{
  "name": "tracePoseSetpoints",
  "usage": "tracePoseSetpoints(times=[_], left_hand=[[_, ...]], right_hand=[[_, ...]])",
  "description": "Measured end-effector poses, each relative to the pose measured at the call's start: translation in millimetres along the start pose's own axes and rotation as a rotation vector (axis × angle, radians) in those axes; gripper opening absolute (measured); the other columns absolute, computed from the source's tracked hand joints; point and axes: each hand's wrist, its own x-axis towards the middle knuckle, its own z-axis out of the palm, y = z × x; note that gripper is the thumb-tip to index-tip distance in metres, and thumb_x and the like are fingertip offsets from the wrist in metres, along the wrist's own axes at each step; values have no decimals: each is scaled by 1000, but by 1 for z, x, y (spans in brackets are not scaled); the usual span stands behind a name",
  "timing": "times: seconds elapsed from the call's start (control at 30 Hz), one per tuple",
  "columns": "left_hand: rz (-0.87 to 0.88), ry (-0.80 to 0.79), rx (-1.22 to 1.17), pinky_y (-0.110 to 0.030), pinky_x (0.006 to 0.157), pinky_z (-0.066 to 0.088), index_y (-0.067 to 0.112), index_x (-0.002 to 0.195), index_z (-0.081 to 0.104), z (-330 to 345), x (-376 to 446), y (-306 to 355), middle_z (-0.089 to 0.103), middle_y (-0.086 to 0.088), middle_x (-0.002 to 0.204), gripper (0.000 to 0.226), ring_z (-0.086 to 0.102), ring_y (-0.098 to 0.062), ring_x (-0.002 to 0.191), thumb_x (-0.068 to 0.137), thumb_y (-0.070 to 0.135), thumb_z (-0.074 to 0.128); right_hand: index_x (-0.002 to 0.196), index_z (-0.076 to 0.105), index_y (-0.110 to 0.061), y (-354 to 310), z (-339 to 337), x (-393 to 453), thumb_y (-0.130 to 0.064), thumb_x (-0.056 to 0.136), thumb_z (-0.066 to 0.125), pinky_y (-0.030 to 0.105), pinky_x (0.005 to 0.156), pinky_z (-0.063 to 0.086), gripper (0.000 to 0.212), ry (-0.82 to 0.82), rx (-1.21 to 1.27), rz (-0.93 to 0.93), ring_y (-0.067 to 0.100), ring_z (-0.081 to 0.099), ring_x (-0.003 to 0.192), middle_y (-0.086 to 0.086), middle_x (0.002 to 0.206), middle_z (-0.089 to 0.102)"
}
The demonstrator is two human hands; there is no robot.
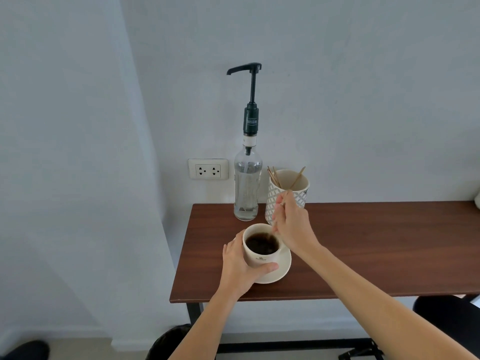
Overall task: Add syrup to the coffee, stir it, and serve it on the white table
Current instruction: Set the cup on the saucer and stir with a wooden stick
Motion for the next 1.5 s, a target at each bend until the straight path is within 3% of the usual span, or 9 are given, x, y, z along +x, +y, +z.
tracePoseSetpoints(times=[0.17,0.3,0.47,0.63,0.77,1.0,1.13,1.23,1.5], left_hand=[[7,5,-2,-45,110,36,39,130,49,0,1,0,58,26,125,89,48,3,121,52,58,87],[-3,3,-1,-45,110,36,40,130,48,1,0,-2,57,28,124,90,43,12,118,51,59,87],[-3,6,-5,-45,110,37,40,129,48,0,2,-3,58,28,124,90,45,9,121,51,58,89],[5,11,5,-45,109,38,47,126,47,1,1,-4,58,31,122,87,43,13,120,50,59,89],[9,6,-14,-47,107,42,48,125,47,1,3,-5,60,28,123,87,51,3,121,51,57,91],[-14,17,10,-44,106,44,60,119,43,1,2,-1,56,36,121,87,51,2,120,47,60,91],[-46,3,13,-45,105,45,51,124,47,2,3,-1,59,31,121,91,52,-2,120,45,61,91],[-67,8,17,-44,106,45,52,124,47,2,2,1,60,30,121,92,52,-3,121,44,61,92],[-31,-1,37,-4,79,40,65,118,45,-3,-6,12,55,44,119,87,49,21,113,46,57,93]], right_hand=[[94,39,-25,3,4,-8,-11,106,35,26,52,58,19,-79,4,49,19,66,50,16,74,69],[100,41,-18,0,5,-2,-12,107,35,42,63,62,10,1,65,47,34,69,63,19,79,66],[99,38,-21,8,2,-5,-13,107,35,22,48,55,12,-48,12,53,13,62,46,8,71,65],[99,39,-19,8,3,0,-14,107,34,36,56,59,11,29,47,42,23,64,55,12,75,63],[91,38,-28,12,2,-4,-12,106,35,20,46,55,22,-18,55,35,14,64,46,12,71,67],[97,36,-20,11,-2,-4,-11,107,34,41,55,56,14,60,80,-12,26,56,52,8,70,57],[99,38,-20,7,-7,-11,-9,107,36,17,55,53,14,67,102,-136,12,60,52,0,69,58],[100,39,-21,3,-14,-13,-7,107,36,16,56,51,16,41,113,-206,12,58,56,2,72,58],[99,37,-22,9,-27,-21,-7,107,38,31,59,61,17,167,117,-214,23,70,61,9,77,65]])
